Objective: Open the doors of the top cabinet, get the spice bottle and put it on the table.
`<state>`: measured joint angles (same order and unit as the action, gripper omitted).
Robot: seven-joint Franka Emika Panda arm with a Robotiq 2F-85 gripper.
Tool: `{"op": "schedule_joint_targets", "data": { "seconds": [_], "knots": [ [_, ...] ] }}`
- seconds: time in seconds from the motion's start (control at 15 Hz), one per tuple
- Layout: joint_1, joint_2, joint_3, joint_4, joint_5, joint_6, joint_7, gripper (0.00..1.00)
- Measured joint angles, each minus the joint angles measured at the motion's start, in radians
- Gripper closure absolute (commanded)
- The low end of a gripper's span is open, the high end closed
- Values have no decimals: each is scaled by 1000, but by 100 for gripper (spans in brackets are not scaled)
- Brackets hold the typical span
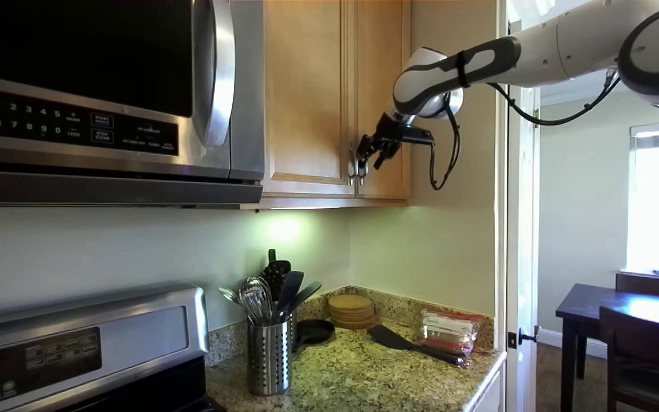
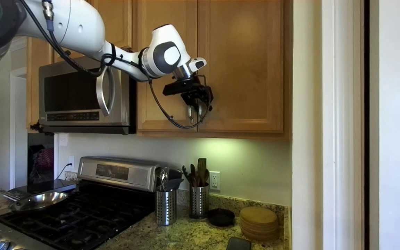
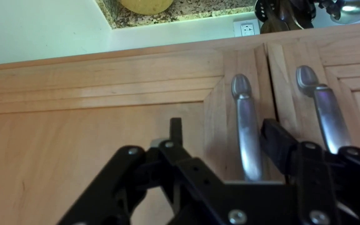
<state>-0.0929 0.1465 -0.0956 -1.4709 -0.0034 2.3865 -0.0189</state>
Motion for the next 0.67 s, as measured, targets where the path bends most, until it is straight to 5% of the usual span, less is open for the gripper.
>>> {"op": "schedule_joint_targets", "data": {
  "seconds": [0.27,0.67],
  "knots": [
    [1,-3,13,9,16,-16,-1,90],
    [-1,-6,19,8,32,-18,-9,89]
  ]
}}
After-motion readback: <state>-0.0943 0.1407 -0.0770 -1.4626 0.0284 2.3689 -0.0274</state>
